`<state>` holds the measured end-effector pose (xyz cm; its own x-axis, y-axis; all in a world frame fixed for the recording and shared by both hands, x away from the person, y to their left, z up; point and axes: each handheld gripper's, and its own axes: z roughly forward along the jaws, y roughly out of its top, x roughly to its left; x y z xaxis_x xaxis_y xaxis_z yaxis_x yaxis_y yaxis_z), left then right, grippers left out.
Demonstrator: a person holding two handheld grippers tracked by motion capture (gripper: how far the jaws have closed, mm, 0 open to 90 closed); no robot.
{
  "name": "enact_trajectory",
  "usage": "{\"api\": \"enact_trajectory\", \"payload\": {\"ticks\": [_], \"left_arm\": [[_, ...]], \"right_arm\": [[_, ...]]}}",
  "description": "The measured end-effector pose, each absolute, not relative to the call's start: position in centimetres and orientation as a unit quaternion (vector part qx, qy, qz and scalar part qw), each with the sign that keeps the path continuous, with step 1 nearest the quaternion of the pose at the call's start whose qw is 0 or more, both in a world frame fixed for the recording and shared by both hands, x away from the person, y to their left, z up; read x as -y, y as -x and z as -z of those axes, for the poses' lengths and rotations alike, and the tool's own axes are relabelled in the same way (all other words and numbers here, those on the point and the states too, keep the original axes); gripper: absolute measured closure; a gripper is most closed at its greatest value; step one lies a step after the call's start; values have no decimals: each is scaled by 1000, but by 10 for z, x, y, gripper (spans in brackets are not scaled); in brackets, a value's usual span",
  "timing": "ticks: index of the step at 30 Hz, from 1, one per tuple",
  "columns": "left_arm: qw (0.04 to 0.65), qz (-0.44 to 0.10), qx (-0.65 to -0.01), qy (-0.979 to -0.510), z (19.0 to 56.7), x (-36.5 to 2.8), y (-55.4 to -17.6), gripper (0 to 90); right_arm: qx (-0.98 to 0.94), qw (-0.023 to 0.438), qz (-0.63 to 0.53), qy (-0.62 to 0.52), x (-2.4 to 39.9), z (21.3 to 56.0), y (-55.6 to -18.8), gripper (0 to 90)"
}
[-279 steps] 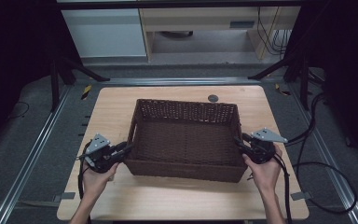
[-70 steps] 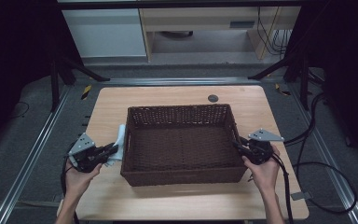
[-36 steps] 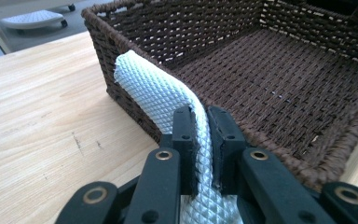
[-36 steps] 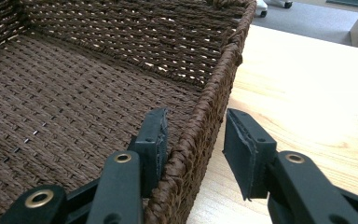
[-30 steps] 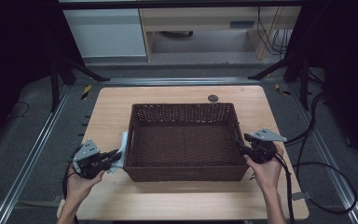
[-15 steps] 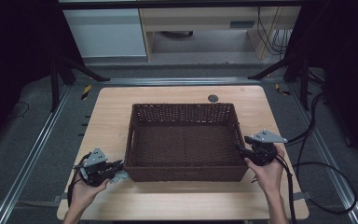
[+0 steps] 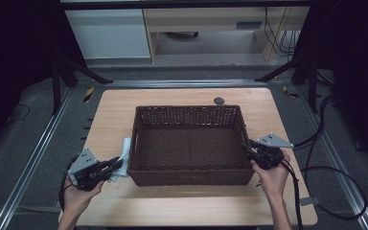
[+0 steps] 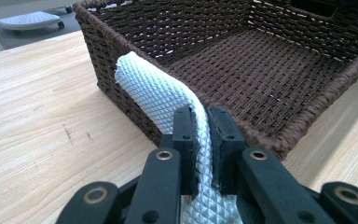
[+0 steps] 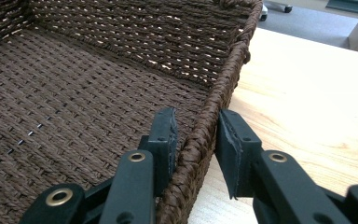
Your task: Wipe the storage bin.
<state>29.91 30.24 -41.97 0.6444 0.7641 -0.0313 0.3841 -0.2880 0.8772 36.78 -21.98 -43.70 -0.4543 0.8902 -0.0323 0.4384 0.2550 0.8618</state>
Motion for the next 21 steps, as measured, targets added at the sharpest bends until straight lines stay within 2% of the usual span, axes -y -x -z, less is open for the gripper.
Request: {"api": "enact_trajectory", "payload": {"ticks": [8, 10, 11, 21], "left_arm": [[431, -182, -373, -802, 440, -294, -306, 810], [414, -175, -374, -811, 447, -290, -307, 810], [409, -169, -378, -813, 450, -290, -308, 809], [395, -156, -379, -822, 457, -291, -300, 809]], "right_arm": [[-740, 277, -413, -453, 220, 437, -370, 673], [-739, 277, -413, -454, 219, 436, -370, 646], [-737, 276, -413, -459, 220, 434, -370, 596], [-725, 281, -435, -454, 226, 427, -360, 504]]}}
